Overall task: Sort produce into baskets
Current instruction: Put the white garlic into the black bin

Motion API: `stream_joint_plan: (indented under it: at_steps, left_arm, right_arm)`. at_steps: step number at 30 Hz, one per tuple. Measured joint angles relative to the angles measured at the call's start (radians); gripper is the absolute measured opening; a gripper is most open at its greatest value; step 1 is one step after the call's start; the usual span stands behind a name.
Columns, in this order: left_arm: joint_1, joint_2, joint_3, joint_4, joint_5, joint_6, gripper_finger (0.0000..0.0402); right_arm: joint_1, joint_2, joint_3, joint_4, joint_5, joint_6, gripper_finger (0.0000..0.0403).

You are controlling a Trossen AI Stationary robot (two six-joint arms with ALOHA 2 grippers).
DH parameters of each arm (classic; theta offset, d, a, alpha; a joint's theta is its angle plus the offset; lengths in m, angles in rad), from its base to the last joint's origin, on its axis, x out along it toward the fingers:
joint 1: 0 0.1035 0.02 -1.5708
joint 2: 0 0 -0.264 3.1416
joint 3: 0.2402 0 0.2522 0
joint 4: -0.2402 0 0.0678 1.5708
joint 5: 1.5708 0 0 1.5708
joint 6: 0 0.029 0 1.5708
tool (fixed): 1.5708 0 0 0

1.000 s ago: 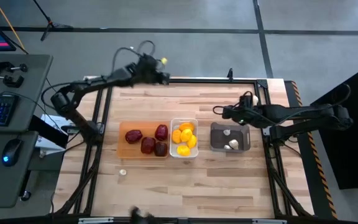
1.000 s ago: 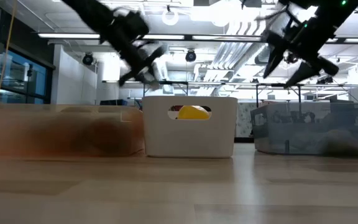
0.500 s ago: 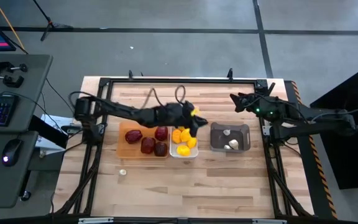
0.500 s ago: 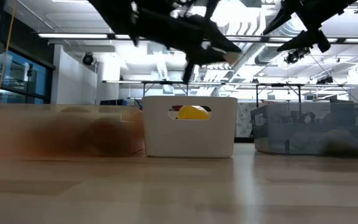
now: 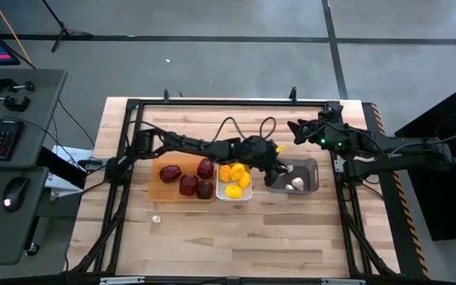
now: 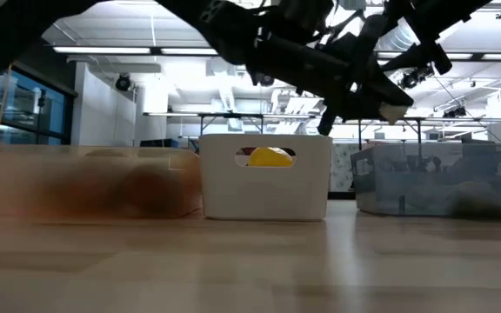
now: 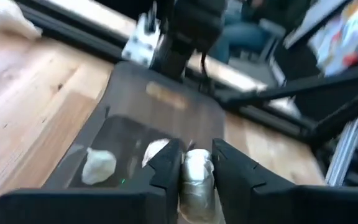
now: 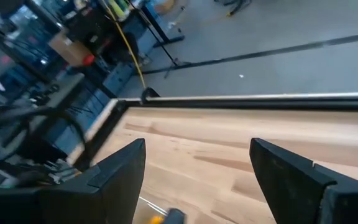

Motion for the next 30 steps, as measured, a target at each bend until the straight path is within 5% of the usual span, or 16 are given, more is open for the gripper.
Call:
stream_joint_plan:
  at_steps: [10, 17, 23, 30]
  left_arm:
    - [0.033, -0.007, 0.065, -0.295, 0.06, 0.084, 0.0203]
    - [0.084, -0.139, 0.017, -0.561, 0.215, 0.142, 0.0237]
    - [0.162, -0.415, -0.246, -0.344, 0.176, 0.083, 0.0235]
    - [0.231, -0.72, -0.609, -0.036, 0.1, -0.066, 0.0235]
  right_arm:
    - [0.0, -0.026, 0.0, 0.115, -0.005, -0.046, 0.0277]
    - [-0.036, 0.001, 0.001, -0.099, 0.032, 0.229, 0.0277]
    - [-0.192, 0.135, 0.001, -0.299, -0.137, 0.305, 0.0277]
    - [-0.482, 0.373, 0.004, -0.355, -0.34, 0.061, 0.0277]
